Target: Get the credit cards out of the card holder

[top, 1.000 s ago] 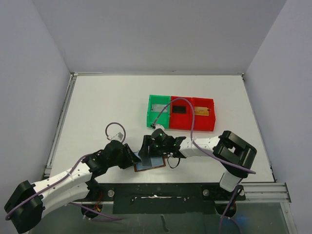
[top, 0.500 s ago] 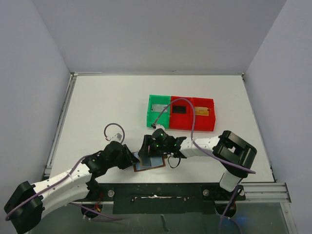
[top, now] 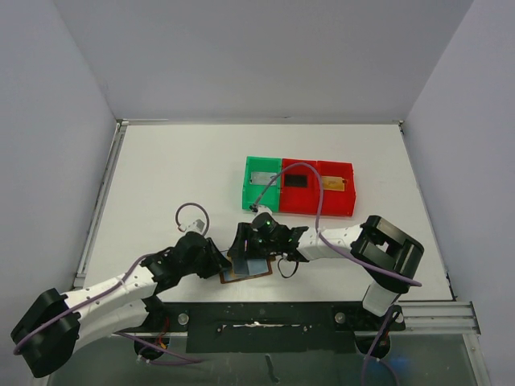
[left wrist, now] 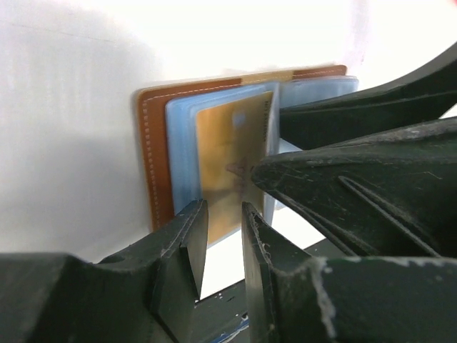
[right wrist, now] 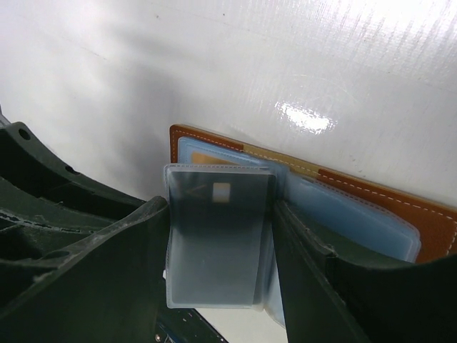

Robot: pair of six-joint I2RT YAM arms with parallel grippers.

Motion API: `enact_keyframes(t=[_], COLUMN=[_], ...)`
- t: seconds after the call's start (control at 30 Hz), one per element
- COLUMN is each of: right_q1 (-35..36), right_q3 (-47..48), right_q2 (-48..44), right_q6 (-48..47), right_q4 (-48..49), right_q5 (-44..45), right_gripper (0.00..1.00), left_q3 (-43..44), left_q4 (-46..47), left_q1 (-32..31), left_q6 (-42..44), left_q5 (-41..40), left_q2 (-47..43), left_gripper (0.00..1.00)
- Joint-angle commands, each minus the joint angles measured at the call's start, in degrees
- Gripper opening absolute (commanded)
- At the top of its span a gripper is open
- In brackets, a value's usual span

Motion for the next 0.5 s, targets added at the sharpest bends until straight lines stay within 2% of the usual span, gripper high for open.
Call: enact_keyframes(t=[0.0, 0.1, 0.3, 0.47], right_q1=[-0.1, -0.2, -0.2, -0.3], right_q3=[-2.7, -3.2, -3.4, -3.3], right_q2=[0.4, -0.5, -2.8, -7.2], right_q6=[0.7, 1.1, 1.1, 1.1], right_q4=[-0.2, 0.9, 2.2, 0.7], right_q5=[-1.2, -1.5, -2.0, -0.6], right_gripper=[0.52, 0.52, 0.54, 0.67], left_q3=[-0.6, -1.3, 1.0, 2.8], left_q4=[10.5, 15.6, 18.7, 22.5], left_q1=[-0.1, -0.1, -0.1, -0.2], left_q6=[0.9, 0.4, 1.1, 1.0], left_q5=[3.7, 6.1, 8.4, 8.2], left_q2=[0.0, 0.4, 6.4, 9.8], left_gripper=[0.25, 0.26, 0.26, 0.26])
